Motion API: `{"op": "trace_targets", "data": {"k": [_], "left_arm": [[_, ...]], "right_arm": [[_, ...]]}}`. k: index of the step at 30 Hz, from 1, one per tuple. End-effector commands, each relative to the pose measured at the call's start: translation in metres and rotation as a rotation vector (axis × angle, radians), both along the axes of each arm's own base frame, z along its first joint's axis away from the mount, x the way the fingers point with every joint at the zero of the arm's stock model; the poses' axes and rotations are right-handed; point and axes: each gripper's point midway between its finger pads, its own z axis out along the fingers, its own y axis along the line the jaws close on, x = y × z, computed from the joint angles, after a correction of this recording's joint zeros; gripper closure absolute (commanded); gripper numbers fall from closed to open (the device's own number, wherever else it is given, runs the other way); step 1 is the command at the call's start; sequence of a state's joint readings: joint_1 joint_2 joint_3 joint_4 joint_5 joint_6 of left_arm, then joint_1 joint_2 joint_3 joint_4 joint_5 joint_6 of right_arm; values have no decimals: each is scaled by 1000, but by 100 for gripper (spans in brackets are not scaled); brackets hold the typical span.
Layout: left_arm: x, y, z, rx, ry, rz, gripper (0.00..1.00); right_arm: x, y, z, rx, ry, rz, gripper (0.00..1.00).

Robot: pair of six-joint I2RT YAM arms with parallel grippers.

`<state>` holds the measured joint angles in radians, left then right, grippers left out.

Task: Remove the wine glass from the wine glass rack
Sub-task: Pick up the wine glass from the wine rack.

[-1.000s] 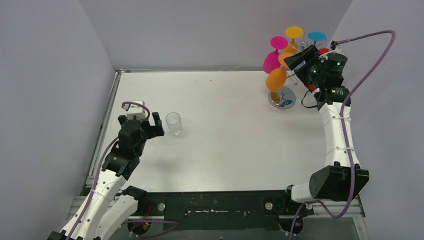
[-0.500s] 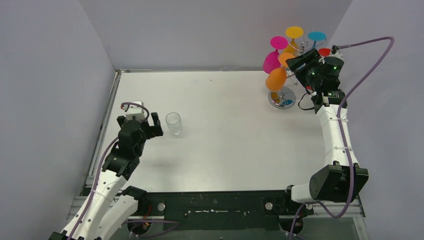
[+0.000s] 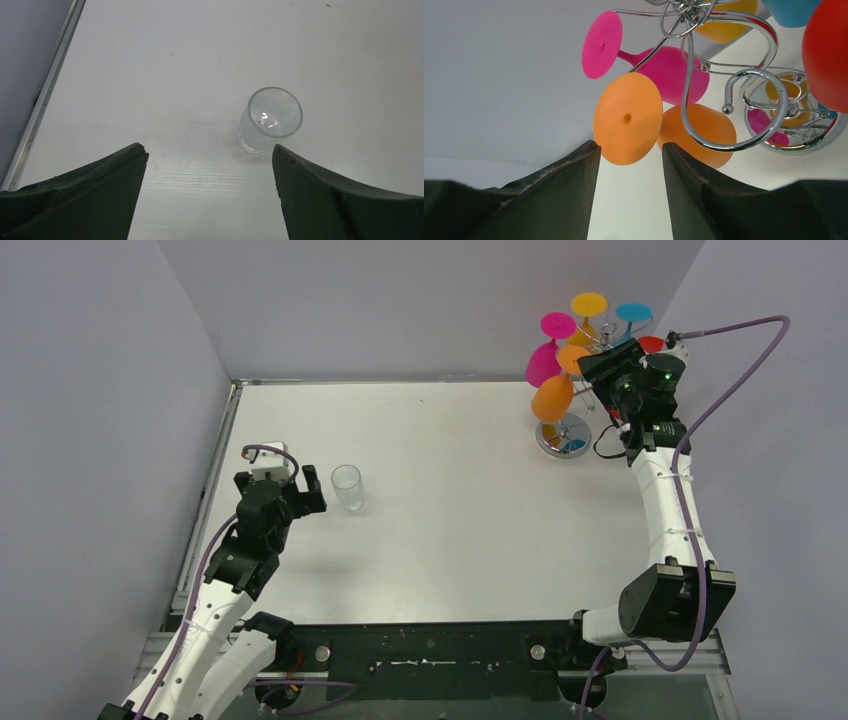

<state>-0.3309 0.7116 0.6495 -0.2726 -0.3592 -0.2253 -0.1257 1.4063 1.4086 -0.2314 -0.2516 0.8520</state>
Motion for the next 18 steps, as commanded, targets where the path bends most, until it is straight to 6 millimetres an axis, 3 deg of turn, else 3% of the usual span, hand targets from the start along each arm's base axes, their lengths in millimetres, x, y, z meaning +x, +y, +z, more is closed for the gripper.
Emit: {"op": "trace_targets", "data": {"k": [1, 10, 14, 18], "left_arm": [[7, -1, 15, -18, -60, 4, 6], [8, -1, 15, -17, -59, 3, 6], [8, -1, 14, -17, -58, 4, 6], [8, -1, 14, -19, -57, 3, 6]], "right_arm": [[10, -4, 6, 8, -47, -15, 50], [17, -2, 1, 20, -51, -2, 53], [19, 2, 2, 37, -71, 14, 60], [20, 2, 1, 44, -74, 15, 61]]}}
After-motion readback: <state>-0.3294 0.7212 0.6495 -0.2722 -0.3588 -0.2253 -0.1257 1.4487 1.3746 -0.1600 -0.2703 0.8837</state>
